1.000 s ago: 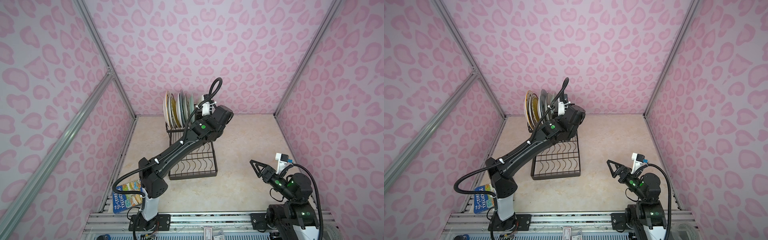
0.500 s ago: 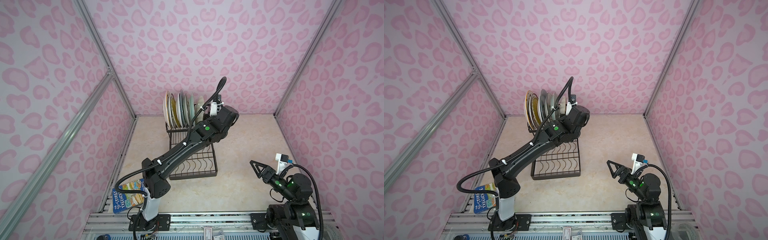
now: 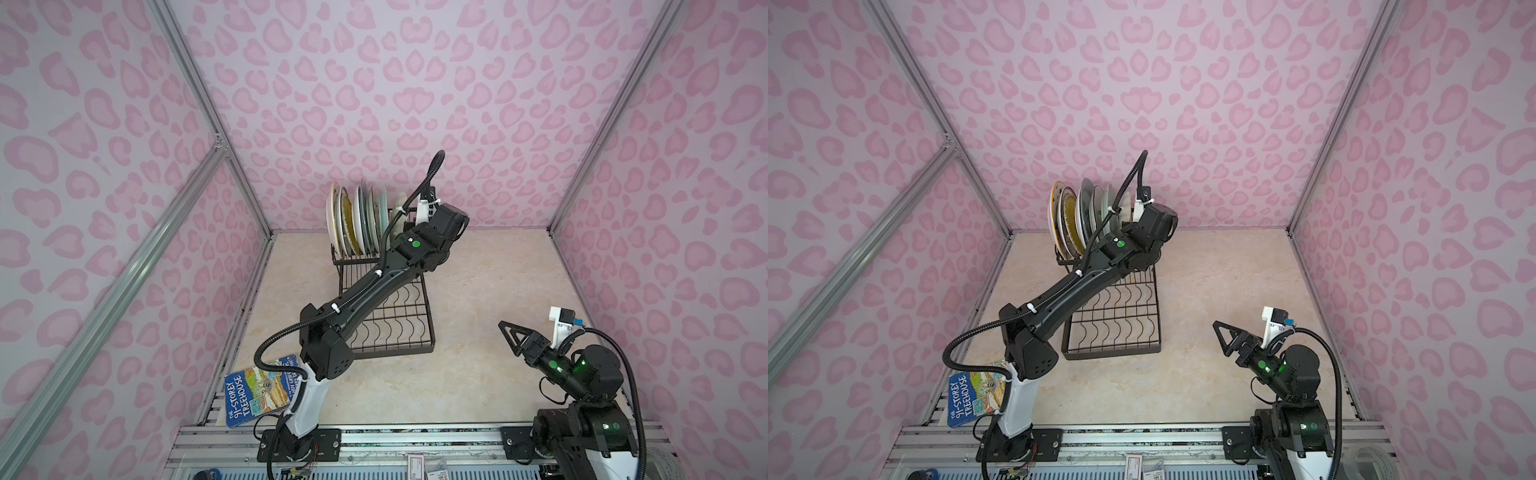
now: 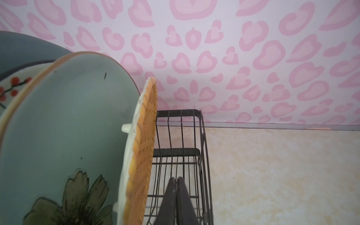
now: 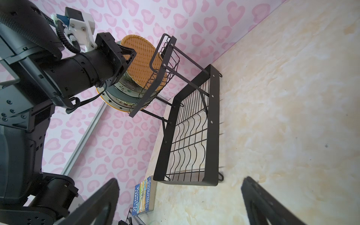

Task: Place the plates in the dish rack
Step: 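Open the left gripper and release the mat in the rack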

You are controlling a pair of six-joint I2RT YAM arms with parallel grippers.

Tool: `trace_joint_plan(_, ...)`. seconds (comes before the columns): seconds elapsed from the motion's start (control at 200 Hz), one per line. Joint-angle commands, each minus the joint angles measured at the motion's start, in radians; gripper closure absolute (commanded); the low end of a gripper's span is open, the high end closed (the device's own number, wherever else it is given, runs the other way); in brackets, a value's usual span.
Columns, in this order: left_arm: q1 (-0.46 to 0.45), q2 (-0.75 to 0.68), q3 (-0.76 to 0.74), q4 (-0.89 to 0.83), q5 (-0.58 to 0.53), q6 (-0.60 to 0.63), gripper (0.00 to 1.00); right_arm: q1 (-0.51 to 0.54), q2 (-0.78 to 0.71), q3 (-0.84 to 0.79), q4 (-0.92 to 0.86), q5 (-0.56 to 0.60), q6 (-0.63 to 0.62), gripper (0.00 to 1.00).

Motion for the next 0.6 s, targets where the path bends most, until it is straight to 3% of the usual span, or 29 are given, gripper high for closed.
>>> trace_joint_plan(0.0, 0.000, 0.021, 0.032, 0.010, -0.039, 0.029, 0.93, 0.002, -0.001, 0.002, 0.018, 0.003, -0.009, 0.02)
trace_joint_plan(0.595, 0.024, 0.011, 0.024, 0.001, -0.155, 0.079, 0.93, 0.047, 0.041, -0.011, 0.058, 0.050, -0.012, 0.02)
